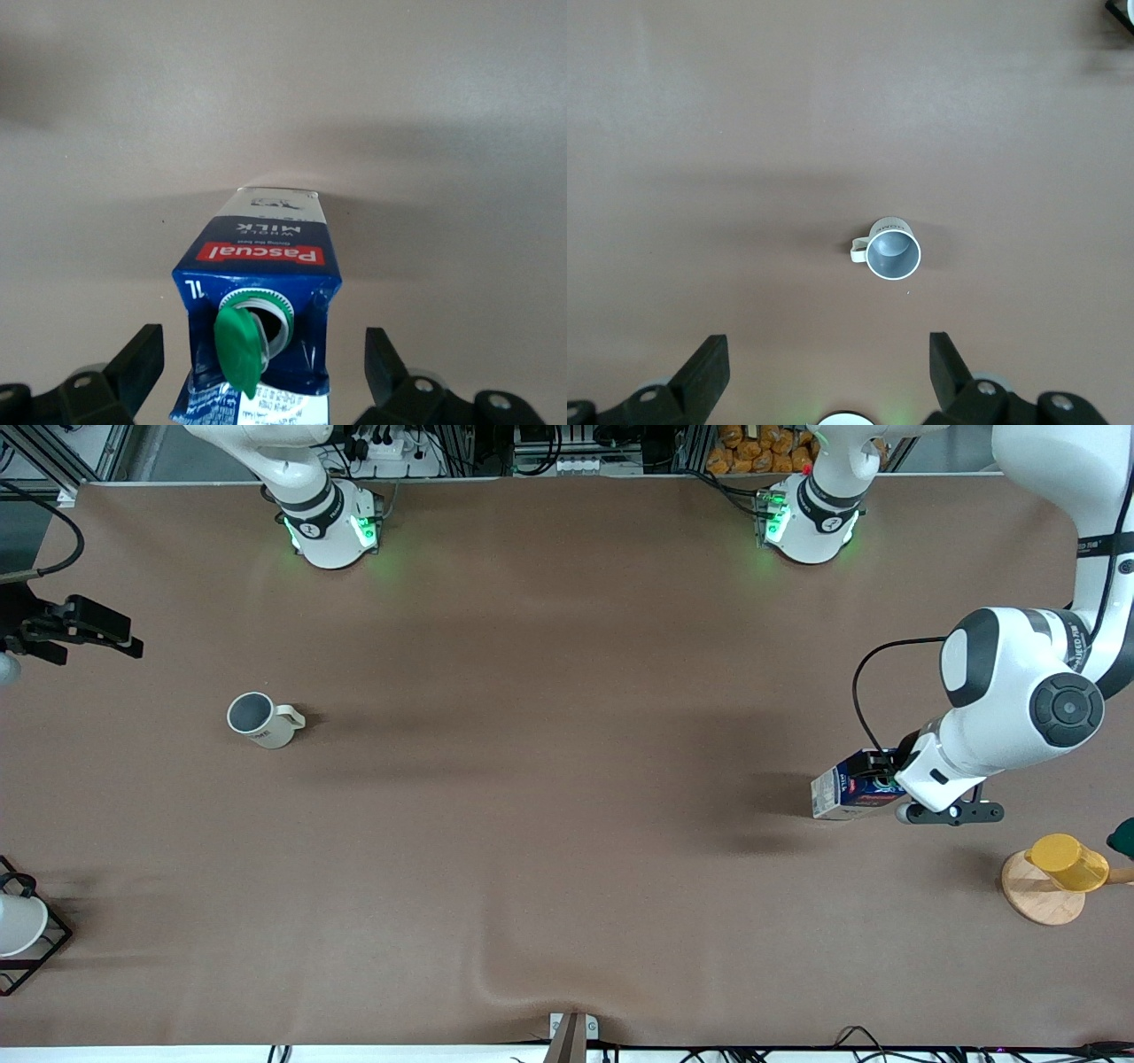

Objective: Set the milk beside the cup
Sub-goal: 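Grasp the milk carton with the left gripper while the right gripper reaches the mug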

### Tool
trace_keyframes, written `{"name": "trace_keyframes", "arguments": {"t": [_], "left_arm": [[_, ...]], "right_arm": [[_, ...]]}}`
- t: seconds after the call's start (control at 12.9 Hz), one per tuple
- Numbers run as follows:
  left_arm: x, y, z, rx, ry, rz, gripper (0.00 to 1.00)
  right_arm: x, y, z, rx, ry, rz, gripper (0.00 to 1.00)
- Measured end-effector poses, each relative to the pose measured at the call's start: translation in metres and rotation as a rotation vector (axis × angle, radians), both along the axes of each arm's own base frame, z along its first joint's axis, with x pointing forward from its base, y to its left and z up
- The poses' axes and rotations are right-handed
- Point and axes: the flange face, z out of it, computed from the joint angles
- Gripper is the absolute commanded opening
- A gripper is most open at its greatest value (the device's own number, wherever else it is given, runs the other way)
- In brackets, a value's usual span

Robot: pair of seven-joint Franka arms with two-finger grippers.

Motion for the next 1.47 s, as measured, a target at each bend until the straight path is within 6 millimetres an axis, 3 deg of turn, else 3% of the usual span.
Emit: {"name": "trace_keyframes", "arguments": {"t": [0.08,0.23,0.39,0.62,0.93,1.08,1.24,1.39,1.47], "left_arm": [[-0.001,0.0,-0.002,0.0,0.003,0.0,1.0],[-0.001,0.001,-0.005,0.0,0.01,0.001,0.82],[-0.001,0.001,-0.011,0.0,0.018,0.001,0.67],[0.0,0.002,-0.013,0.0,0.014,0.002,0.5],[0.003,0.001,-0.009,-0.001,0.002,0.003,0.47],[0.003,0.001,-0.009,-0.001,0.002,0.002,0.47],[0.003,-0.003,-0.008,-0.003,-0.001,-0.004,0.48],[0.003,-0.026,-0.002,-0.01,-0.012,-0.006,0.48],[0.002,-0.049,0.004,-0.019,-0.02,0.0,0.48]], "right_arm": [[0.001,0.0,-0.002,0.0,-0.001,0.0,1.0],[0.006,0.003,-0.023,0.0,0.001,0.003,1.0],[0.013,0.02,-0.076,0.001,0.011,0.027,1.0],[0.006,0.049,-0.161,-0.002,0.052,0.064,1.0],[-0.02,0.044,-0.247,-0.007,0.093,0.046,1.0],[-0.039,0.032,-0.288,-0.015,0.114,-0.012,1.0],[-0.055,0.014,-0.316,-0.019,0.139,-0.067,1.0],[-0.056,-0.004,-0.329,-0.019,0.126,-0.114,1.0],[-0.054,-0.012,-0.337,-0.021,0.11,-0.135,1.0]]}}
